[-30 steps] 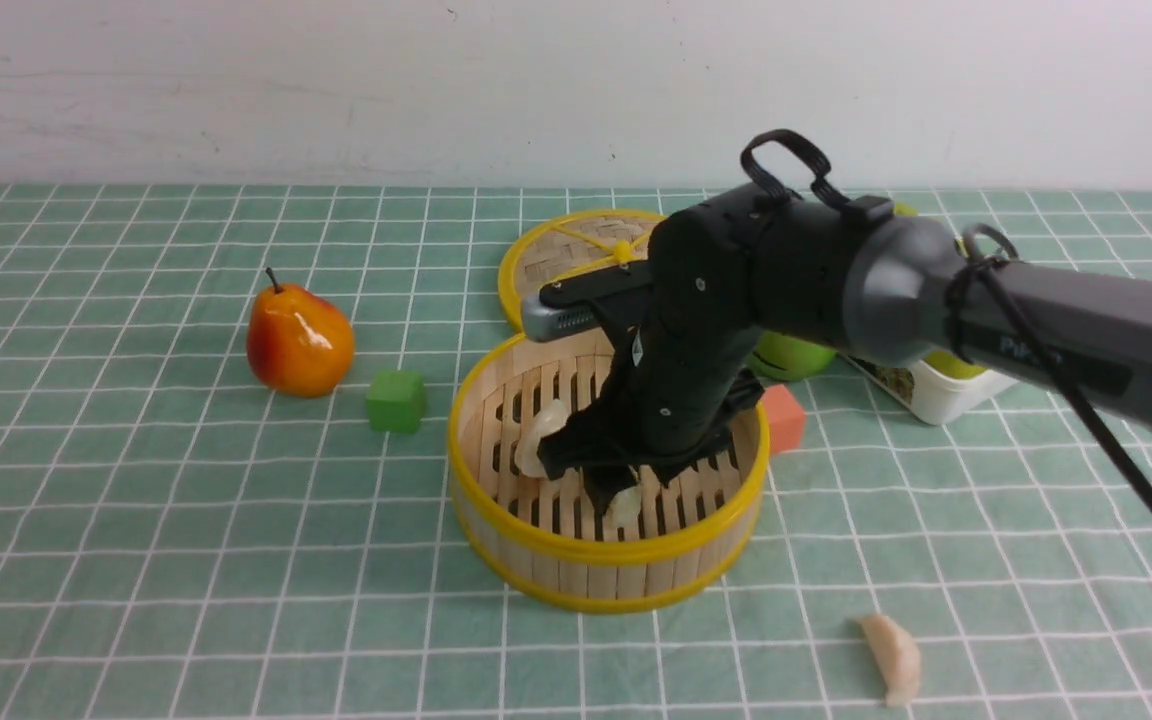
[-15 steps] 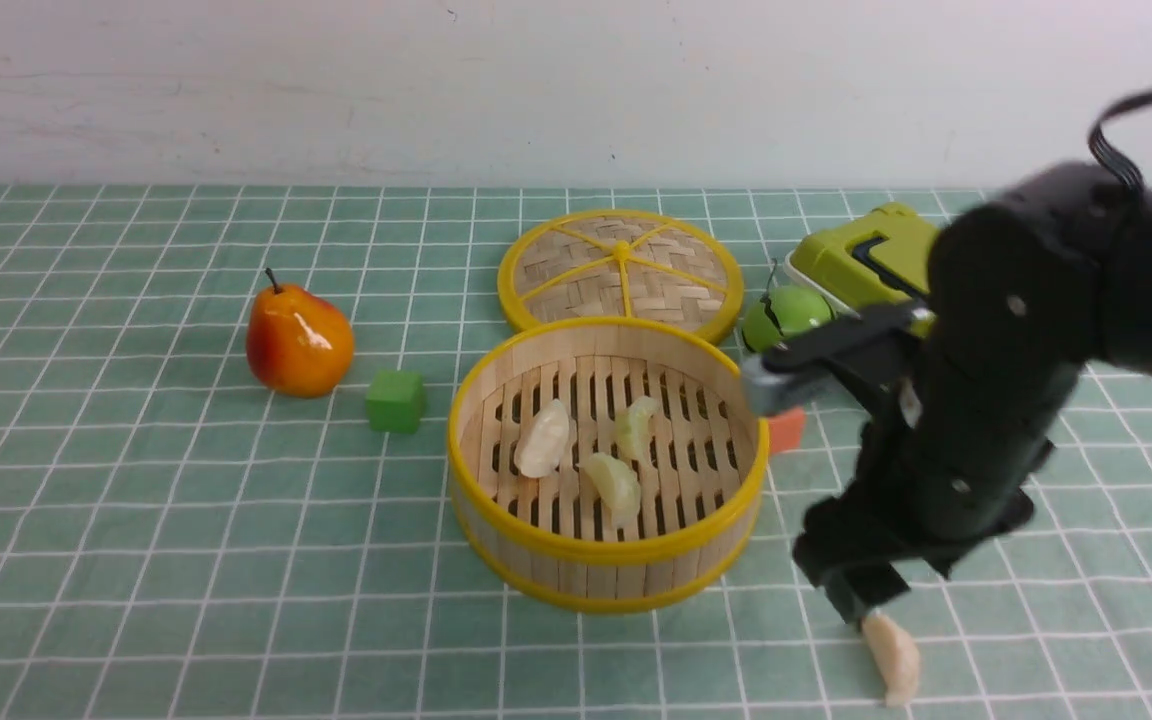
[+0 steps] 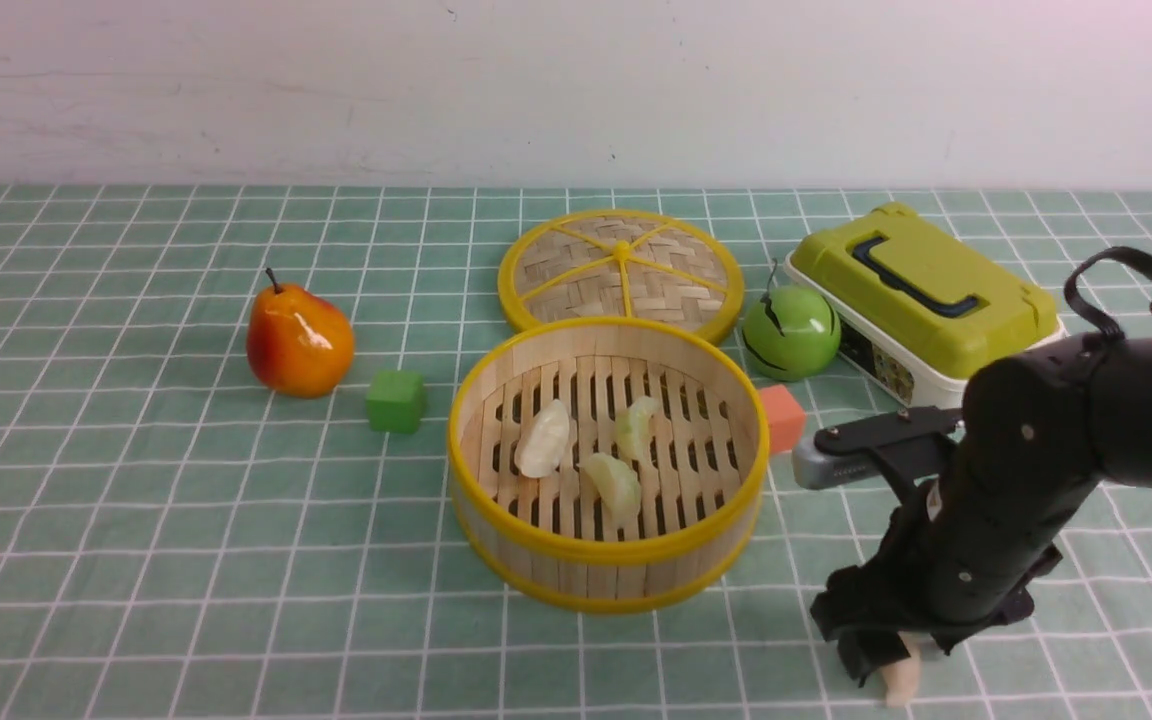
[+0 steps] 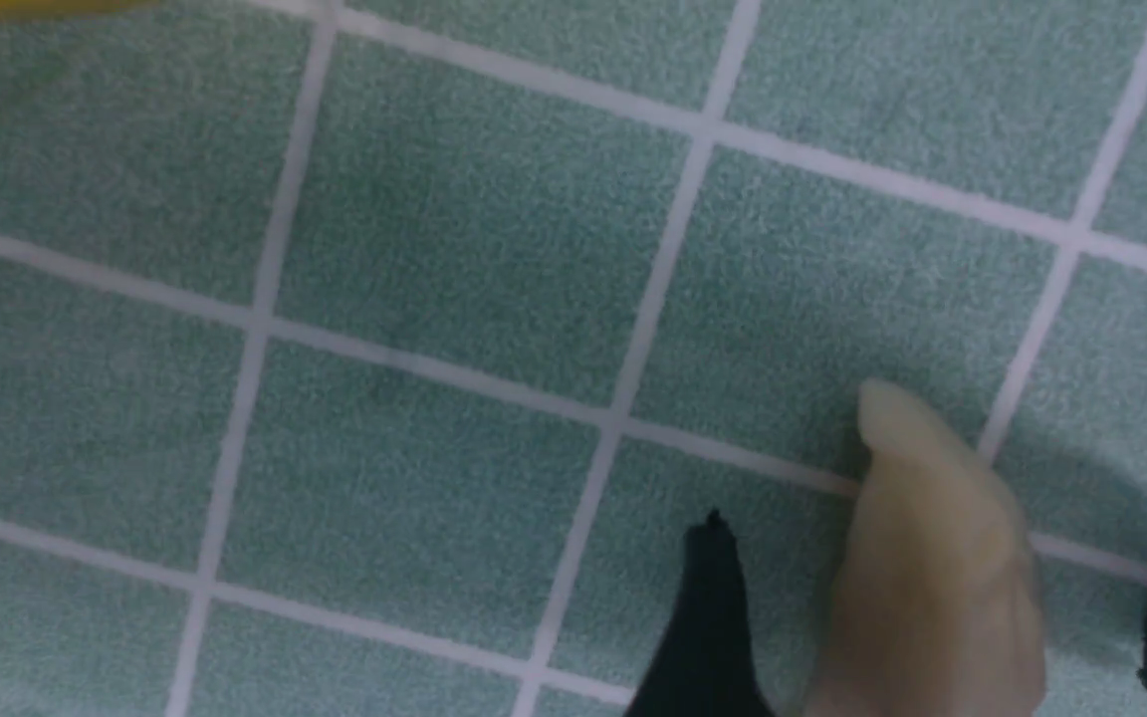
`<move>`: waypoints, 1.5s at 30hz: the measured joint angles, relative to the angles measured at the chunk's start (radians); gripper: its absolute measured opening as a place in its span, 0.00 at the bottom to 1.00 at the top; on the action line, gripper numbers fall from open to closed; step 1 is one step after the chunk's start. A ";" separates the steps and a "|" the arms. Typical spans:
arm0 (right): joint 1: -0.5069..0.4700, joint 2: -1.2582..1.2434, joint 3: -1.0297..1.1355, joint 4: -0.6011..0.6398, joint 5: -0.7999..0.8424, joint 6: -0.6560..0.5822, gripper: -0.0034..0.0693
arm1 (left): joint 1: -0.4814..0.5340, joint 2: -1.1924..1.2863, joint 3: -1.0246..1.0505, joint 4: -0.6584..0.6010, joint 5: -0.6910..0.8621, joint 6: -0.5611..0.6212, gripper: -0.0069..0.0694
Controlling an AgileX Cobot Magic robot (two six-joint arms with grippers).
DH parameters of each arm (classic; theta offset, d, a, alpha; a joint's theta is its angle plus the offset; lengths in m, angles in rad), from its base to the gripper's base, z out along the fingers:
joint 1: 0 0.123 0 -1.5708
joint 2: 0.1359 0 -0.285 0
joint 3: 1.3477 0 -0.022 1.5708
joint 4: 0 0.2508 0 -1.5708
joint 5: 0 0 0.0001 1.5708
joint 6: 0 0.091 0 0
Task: Put the dumplings into the steamer on the table with the blue tablecloth.
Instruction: 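Reach for and grasp a dumpling lying on the table beside the steamer, then place the dumpling in the bamboo steamer basket with the right gripper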
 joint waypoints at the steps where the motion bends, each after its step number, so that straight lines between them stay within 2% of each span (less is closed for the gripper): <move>1: 0.000 0.002 0.000 0.000 0.002 -0.001 0.73 | 0.000 0.000 0.000 -0.001 0.000 0.000 0.08; 4: 0.000 0.001 0.000 0.000 0.006 -0.001 0.59 | 0.000 0.000 0.000 -0.003 0.002 0.000 0.08; 6: 0.000 -0.010 -0.002 0.001 0.015 -0.004 0.40 | 0.000 0.000 0.000 -0.003 0.002 0.000 0.08; 7: 0.000 -0.017 -0.007 0.001 0.024 -0.009 0.36 | 0.000 0.000 0.000 -0.003 0.002 0.000 0.08; 12: 0.002 -0.056 -0.152 0.019 0.153 -0.055 0.37 | 0.000 0.000 0.000 -0.003 0.003 0.000 0.09; 17: 0.032 -0.042 -0.345 0.037 0.197 -0.084 0.37 | 0.000 0.000 0.000 -0.001 -0.002 0.000 0.10; 21: 0.075 0.079 -0.544 0.049 0.198 -0.091 0.37 | 0.000 0.000 0.000 0.001 -0.030 0.000 0.10; 27: 0.095 0.299 -0.721 0.052 0.220 -0.026 0.37 | 0.000 0.000 0.000 0.003 -0.038 0.000 0.11; 32: 0.095 0.375 -0.767 0.051 0.238 -0.004 0.38 | 0.000 0.000 0.004 0.003 0.006 0.000 0.12; 34: 0.095 0.382 -0.769 0.049 0.238 -0.003 0.42 | 0.000 -0.001 0.016 0.003 0.013 0.000 0.12; 37: 0.095 0.378 -0.771 0.048 0.248 -0.003 0.59 | 0.000 -0.015 0.073 0.003 -0.002 0.000 0.12; 39: 0.096 0.363 -0.771 0.043 0.267 -0.004 0.65 | 0.000 -0.029 0.112 0.003 -0.020 0.000 0.12; 42: 0.099 0.301 -0.768 0.033 0.307 -0.028 0.67 | 0.000 -0.077 0.180 0.003 -0.067 0.000 0.12; 45: 0.100 0.191 -0.726 0.033 0.309 -0.062 0.60 | 0.000 -0.135 0.227 0.005 -0.135 0.000 0.12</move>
